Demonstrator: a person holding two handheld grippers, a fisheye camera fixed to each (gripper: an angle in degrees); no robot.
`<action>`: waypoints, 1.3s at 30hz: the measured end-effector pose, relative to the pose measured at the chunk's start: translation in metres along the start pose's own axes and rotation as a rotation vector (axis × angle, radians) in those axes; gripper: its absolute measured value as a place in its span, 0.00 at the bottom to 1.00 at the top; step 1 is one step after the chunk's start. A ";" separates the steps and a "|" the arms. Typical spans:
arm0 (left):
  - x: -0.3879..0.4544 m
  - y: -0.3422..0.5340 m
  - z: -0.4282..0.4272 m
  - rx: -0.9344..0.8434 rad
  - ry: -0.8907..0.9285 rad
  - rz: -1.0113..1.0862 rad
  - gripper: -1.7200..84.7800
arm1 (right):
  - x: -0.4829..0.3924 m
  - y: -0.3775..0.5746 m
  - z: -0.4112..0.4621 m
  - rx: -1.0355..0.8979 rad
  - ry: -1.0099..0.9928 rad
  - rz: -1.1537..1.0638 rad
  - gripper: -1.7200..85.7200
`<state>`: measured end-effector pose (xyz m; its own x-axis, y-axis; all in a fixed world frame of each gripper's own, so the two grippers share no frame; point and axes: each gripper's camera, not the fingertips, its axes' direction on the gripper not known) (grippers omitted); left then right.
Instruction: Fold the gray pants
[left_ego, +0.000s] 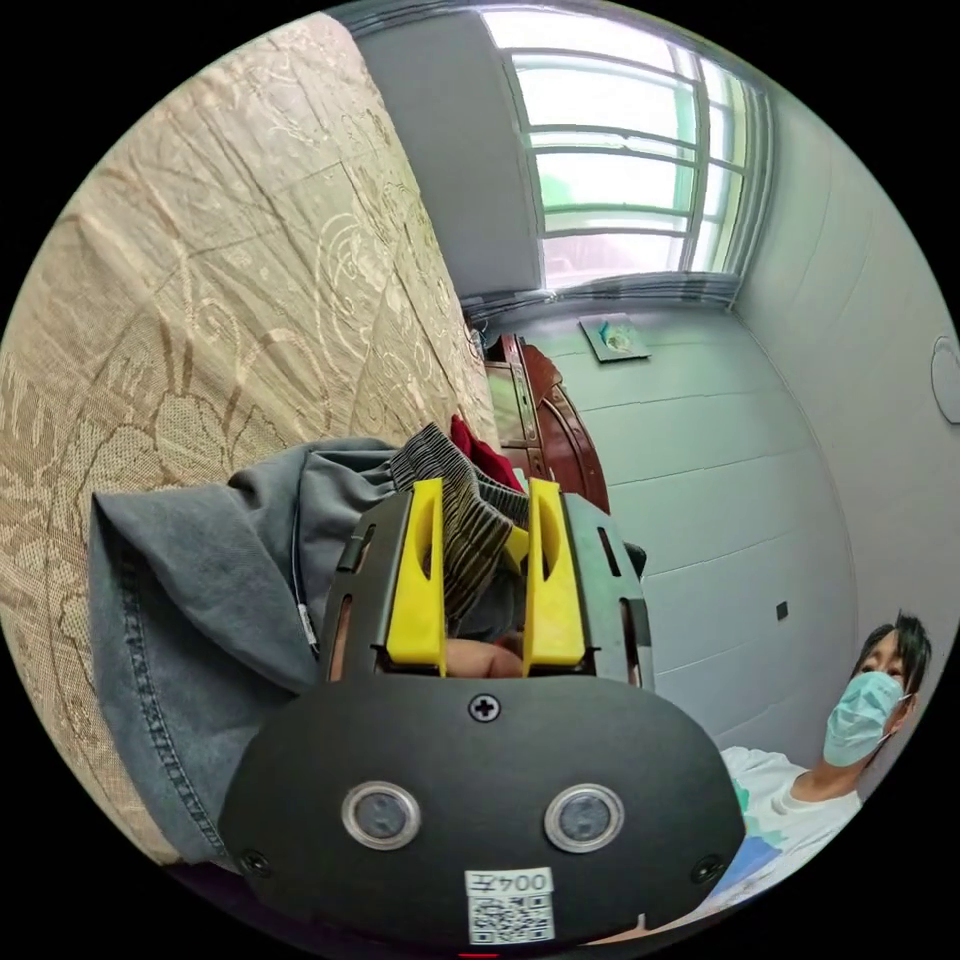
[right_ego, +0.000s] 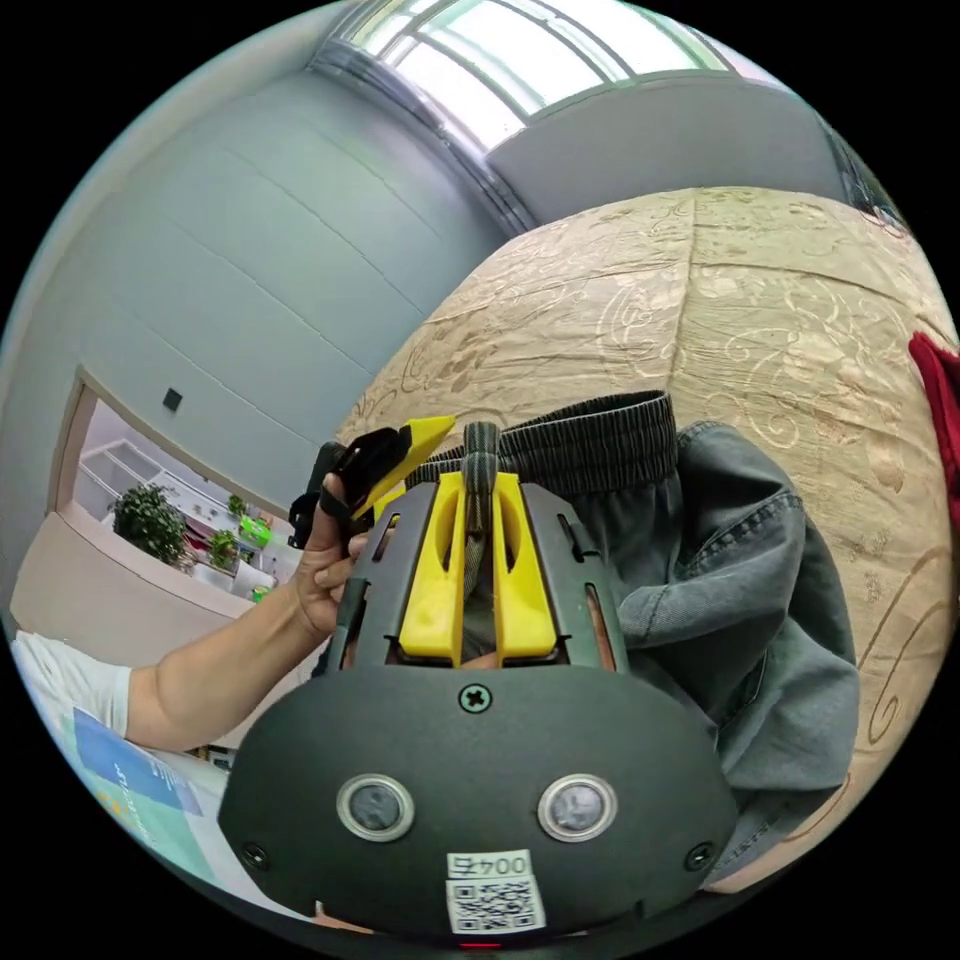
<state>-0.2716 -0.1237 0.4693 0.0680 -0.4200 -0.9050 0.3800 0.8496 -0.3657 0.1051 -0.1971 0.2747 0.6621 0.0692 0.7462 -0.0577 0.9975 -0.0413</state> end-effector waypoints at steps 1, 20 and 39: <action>-0.010 0.002 -0.004 -0.002 0.024 -0.029 0.17 | -0.009 -0.002 0.004 -0.009 0.010 -0.013 0.08; -0.018 0.044 0.006 -0.050 0.057 -0.098 0.20 | -0.233 -0.033 0.036 -0.042 0.414 -0.235 0.21; 0.136 0.164 0.055 -0.147 -0.674 0.691 0.28 | -0.209 -0.138 -0.080 -0.113 0.163 0.057 0.09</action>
<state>-0.1495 -0.0584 0.2982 0.7635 0.1302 -0.6325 -0.0576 0.9893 0.1341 0.0339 -0.3476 0.0713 0.7729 0.1185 0.6233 -0.0210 0.9867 -0.1614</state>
